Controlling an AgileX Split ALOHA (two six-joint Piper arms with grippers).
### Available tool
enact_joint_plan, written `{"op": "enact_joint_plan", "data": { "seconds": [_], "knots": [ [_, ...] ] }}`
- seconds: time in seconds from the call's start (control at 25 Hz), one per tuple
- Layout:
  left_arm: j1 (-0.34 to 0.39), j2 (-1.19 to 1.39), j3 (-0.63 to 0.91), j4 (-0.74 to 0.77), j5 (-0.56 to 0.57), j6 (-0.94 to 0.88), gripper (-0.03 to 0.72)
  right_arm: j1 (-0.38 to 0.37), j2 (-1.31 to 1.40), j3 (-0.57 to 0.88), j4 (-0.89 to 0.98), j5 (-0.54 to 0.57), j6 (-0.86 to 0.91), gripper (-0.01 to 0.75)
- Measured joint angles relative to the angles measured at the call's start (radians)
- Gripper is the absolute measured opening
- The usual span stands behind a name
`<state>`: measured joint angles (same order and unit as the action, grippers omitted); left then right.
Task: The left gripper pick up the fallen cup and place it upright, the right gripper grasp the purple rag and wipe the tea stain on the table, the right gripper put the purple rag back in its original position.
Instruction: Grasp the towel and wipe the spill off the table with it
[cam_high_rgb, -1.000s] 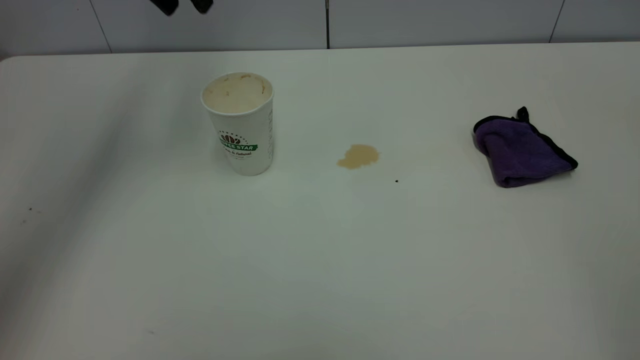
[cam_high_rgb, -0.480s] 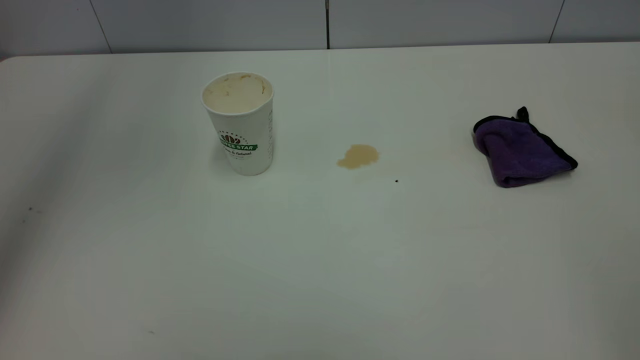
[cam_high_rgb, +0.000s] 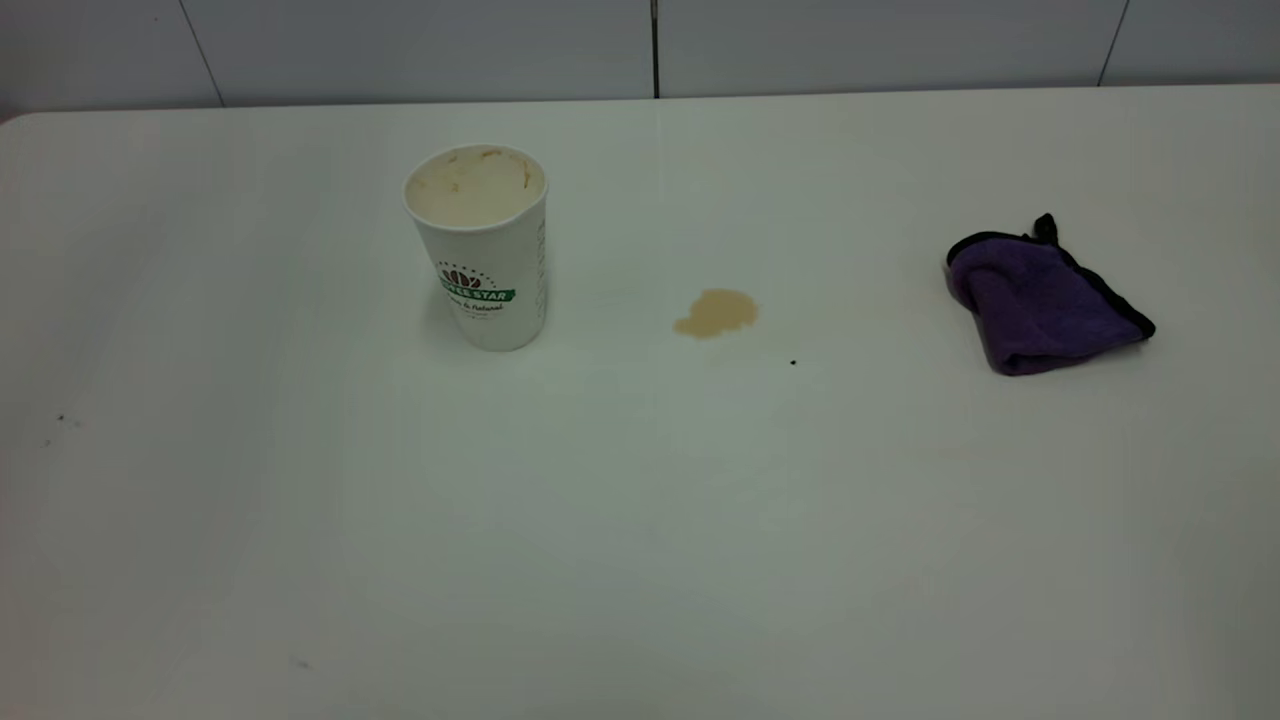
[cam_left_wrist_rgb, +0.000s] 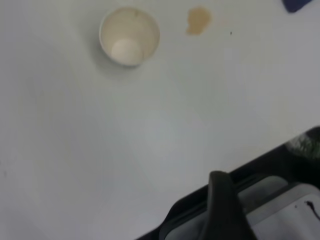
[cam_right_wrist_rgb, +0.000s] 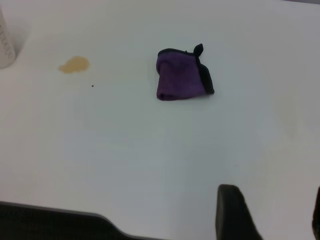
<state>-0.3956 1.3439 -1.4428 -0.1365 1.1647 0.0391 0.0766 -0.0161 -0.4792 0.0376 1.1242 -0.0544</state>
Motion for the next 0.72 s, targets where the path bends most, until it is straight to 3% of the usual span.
{"op": "enact_joint_plan", "data": {
  "seconds": [0.28, 0.52, 0.72],
  "knots": [
    [-0.072, -0.217, 0.399, 0.166, 0.0, -0.127, 0.497, 0.0, 0.0, 0.0, 0.0, 0.0, 0.0, 0.415],
    [-0.073, -0.371, 0.731, 0.156, -0.006, -0.039, 0.497, 0.0, 0.0, 0.0, 0.0, 0.0, 0.0, 0.415],
    [-0.073, -0.511, 0.903, 0.136, -0.054, -0.02, 0.497, 0.0, 0.0, 0.0, 0.0, 0.0, 0.0, 0.415]
  ]
}}
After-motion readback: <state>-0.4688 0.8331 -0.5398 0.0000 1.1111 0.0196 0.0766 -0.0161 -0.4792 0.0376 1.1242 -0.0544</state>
